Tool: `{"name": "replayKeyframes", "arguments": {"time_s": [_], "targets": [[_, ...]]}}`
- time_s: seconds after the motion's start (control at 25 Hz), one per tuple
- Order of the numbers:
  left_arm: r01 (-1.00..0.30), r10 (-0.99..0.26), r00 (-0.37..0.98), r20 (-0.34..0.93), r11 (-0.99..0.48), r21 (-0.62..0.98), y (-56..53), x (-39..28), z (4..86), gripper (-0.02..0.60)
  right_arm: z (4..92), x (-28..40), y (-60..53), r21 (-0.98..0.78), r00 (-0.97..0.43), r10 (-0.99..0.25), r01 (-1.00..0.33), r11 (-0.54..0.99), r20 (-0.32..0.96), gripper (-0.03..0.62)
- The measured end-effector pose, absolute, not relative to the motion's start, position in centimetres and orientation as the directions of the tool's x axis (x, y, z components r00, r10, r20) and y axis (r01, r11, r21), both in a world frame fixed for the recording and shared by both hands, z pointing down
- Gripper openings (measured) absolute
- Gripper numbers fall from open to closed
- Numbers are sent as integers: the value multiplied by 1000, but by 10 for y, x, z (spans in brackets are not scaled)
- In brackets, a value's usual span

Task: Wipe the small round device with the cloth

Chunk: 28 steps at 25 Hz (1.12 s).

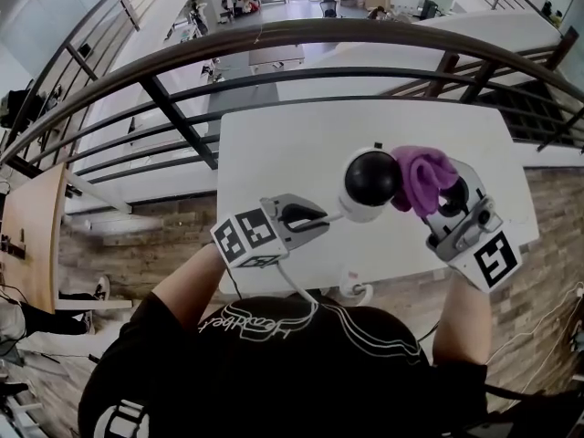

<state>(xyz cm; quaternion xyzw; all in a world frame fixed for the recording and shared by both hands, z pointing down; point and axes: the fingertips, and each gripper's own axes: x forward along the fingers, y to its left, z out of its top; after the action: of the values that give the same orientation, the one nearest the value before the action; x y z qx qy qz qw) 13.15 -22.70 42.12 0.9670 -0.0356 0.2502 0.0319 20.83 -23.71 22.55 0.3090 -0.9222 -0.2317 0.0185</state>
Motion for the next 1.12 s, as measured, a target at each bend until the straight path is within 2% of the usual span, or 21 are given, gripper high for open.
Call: {"name": "replayKeyframes", "arguments": {"time_s": [1.12], "targets": [[-113,-84,876,474,-993,32,-219,126,428,60,301,189,-177,344,-797,-603,-577,740,-40,58]]}}
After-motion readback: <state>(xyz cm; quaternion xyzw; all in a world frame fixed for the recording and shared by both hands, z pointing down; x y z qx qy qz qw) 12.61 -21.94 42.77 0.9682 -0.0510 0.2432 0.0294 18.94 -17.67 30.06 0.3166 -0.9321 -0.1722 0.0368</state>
